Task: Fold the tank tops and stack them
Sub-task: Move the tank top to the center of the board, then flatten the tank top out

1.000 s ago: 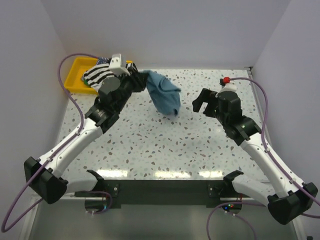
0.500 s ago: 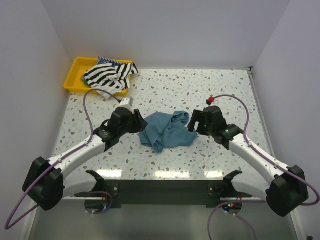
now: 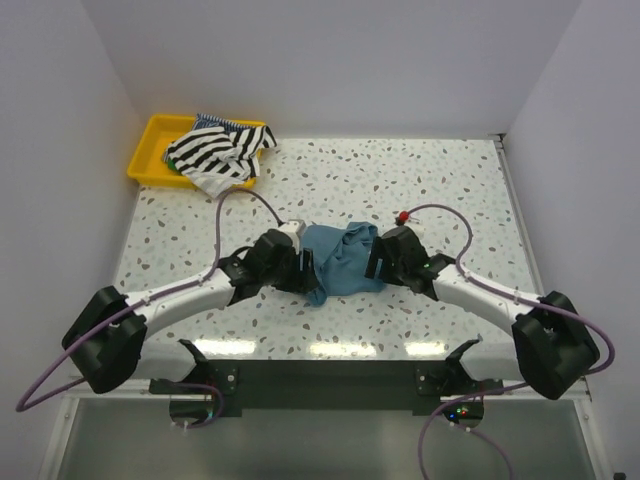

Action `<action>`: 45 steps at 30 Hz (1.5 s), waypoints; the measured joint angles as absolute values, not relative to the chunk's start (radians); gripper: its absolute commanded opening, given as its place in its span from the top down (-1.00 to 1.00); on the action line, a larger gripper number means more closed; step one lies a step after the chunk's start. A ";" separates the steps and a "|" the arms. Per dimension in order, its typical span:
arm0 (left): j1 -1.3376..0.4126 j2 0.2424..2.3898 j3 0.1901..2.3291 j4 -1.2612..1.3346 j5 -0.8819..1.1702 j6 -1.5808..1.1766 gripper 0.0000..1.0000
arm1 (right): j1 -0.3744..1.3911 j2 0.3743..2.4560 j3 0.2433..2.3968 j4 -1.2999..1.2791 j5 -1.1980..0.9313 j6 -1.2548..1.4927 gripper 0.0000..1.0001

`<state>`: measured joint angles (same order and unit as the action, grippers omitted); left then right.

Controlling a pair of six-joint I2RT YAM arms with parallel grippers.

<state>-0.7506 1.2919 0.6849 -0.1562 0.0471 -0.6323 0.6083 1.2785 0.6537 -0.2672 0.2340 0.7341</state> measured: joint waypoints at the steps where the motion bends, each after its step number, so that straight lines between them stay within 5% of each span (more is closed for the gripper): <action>1: -0.764 1.313 0.694 -0.165 0.043 -0.629 -0.36 | 0.608 1.292 0.654 -0.264 0.243 0.736 -0.61; 5: -0.793 1.372 0.714 -0.184 0.028 -0.614 -0.43 | 0.608 1.361 0.657 -0.253 0.270 0.746 -0.59; 8: -0.795 1.412 0.725 -0.187 0.021 -0.606 -0.21 | 0.608 1.386 0.657 -0.247 0.278 0.753 -0.37; 9: -0.796 1.426 0.731 -0.188 0.015 -0.605 0.05 | 0.608 1.390 0.657 -0.245 0.279 0.758 -0.27; 12: -0.796 1.467 0.754 -0.195 -0.010 -0.594 0.56 | 0.605 1.402 0.661 -0.240 0.282 0.769 0.22; 15: -0.795 1.484 0.785 -0.211 -0.044 -0.582 0.99 | 0.589 1.402 0.676 -0.241 0.287 0.772 0.93; 16: -0.792 1.486 0.799 -0.220 -0.059 -0.580 1.00 | 0.578 1.402 0.687 -0.246 0.287 0.770 1.00; 32: -0.359 1.176 0.881 -0.338 -0.111 -0.549 1.00 | 0.173 1.295 0.967 -0.354 0.222 0.684 1.00; 45: -0.340 1.149 0.621 -0.332 0.131 -0.603 1.00 | 0.110 1.418 1.195 -0.451 0.171 0.653 1.00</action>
<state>-0.3405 1.1492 0.6209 -0.3325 0.1307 -0.6029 0.1101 1.4181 1.1954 -0.4507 0.1715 0.6529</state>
